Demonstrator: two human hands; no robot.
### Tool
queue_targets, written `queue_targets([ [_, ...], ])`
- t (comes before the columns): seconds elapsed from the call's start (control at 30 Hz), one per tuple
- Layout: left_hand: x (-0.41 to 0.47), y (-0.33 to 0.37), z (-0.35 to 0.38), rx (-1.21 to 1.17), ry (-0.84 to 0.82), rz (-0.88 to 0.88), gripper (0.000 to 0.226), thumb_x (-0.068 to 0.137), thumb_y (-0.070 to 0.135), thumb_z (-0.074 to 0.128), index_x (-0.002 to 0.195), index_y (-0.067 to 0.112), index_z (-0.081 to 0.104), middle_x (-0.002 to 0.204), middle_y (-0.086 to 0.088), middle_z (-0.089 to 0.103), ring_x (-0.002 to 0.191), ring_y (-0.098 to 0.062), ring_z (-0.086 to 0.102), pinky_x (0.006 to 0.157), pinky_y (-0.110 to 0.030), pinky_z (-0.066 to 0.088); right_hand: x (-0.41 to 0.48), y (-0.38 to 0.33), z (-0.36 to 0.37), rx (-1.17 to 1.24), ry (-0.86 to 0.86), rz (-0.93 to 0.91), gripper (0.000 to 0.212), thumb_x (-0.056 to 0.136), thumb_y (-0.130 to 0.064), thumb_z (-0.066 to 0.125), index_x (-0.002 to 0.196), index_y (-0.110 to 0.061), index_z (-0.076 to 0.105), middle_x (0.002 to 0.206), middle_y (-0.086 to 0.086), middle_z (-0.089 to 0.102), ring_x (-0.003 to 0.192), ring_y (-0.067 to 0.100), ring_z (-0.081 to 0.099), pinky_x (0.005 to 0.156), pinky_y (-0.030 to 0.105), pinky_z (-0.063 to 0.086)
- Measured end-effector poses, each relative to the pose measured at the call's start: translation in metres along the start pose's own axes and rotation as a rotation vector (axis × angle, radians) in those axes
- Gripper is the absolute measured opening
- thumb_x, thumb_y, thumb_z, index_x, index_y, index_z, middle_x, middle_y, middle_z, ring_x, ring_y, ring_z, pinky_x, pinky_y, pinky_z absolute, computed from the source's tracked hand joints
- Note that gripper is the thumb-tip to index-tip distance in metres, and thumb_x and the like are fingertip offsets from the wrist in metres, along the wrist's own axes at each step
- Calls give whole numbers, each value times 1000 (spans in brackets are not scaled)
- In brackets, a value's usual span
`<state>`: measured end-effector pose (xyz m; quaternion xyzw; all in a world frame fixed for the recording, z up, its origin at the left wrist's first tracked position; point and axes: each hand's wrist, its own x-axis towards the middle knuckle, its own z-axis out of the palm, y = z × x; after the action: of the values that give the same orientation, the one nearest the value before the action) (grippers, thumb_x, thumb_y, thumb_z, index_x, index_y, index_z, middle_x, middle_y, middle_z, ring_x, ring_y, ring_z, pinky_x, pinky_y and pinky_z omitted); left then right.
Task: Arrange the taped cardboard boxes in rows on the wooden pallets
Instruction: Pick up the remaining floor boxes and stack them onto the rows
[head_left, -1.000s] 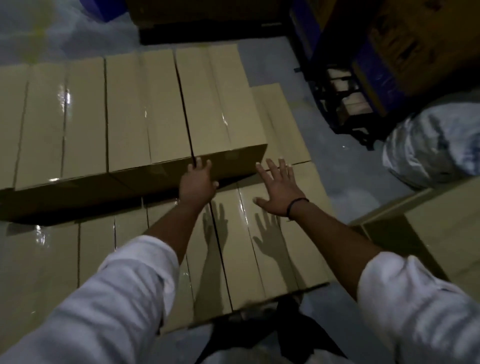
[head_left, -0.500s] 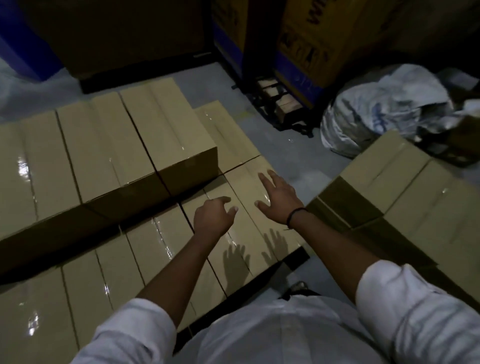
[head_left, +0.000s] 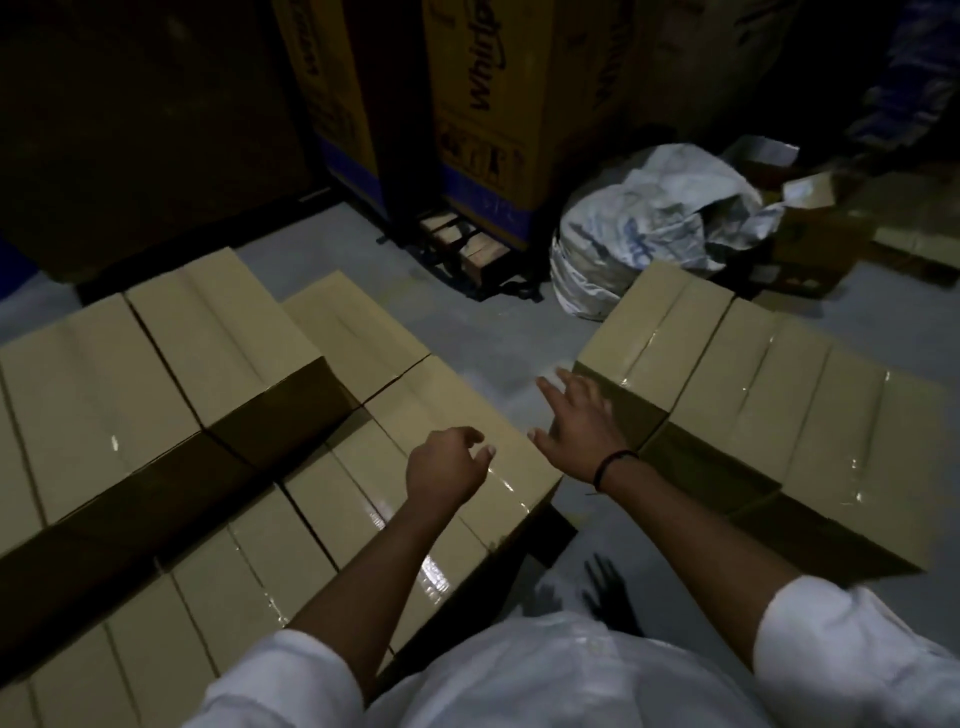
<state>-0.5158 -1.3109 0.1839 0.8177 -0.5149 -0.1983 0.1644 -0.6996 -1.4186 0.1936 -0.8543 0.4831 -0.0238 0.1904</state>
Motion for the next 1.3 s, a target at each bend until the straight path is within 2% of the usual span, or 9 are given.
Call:
queue_targets([
  [0.23,2,114,59,44,-51,93,40,95,55,61,123,29,72,118,6,74,101,-15,71,82,-29,53,-47,115,-37,48,9,105,78,95,-48,60,160,-29,21,169,5,11,151,32,9,121,56,19],
  [0.37,3,174,85,23,-81,146,32,94,49,64,114,28,75,113,7,75,101,-17,71,78,-28,52,-67,165,-59,81,43,178,77,95,-47,60,160,-29,23,169,4,11,151,32,8,120,53,17],
  [0.57,7,231,114,70,-126,246,36,91,55,62,111,29,76,106,10,77,93,-13,72,78,-33,60,-94,219,-70,143,61,314,77,96,-48,59,160,-32,20,169,2,10,152,31,9,121,51,16],
  [0.9,46,258,134,128,-253,332,33,94,49,64,115,26,75,111,4,76,97,-19,71,85,-37,59,-91,262,-61,260,56,477,77,96,-49,59,160,-33,20,169,-2,9,153,28,7,121,53,14],
  [1.07,88,259,138,103,-264,359,29,97,45,62,113,26,76,100,2,76,87,-16,70,74,-32,57,-59,274,-62,226,22,491,79,96,-50,58,161,-32,17,169,0,8,152,31,8,121,51,17],
  [1.17,121,256,135,94,-251,365,30,96,44,63,115,23,75,103,0,76,90,-18,70,68,-26,48,-27,278,-72,192,19,493,79,97,-50,57,162,-31,16,170,0,6,152,31,8,121,49,17],
  [1.3,168,249,127,78,-240,391,32,97,44,61,119,24,73,107,-1,76,94,-20,70,78,-33,57,19,279,-81,163,23,478,78,97,-48,57,161,-31,15,170,2,7,153,32,8,122,50,16],
])
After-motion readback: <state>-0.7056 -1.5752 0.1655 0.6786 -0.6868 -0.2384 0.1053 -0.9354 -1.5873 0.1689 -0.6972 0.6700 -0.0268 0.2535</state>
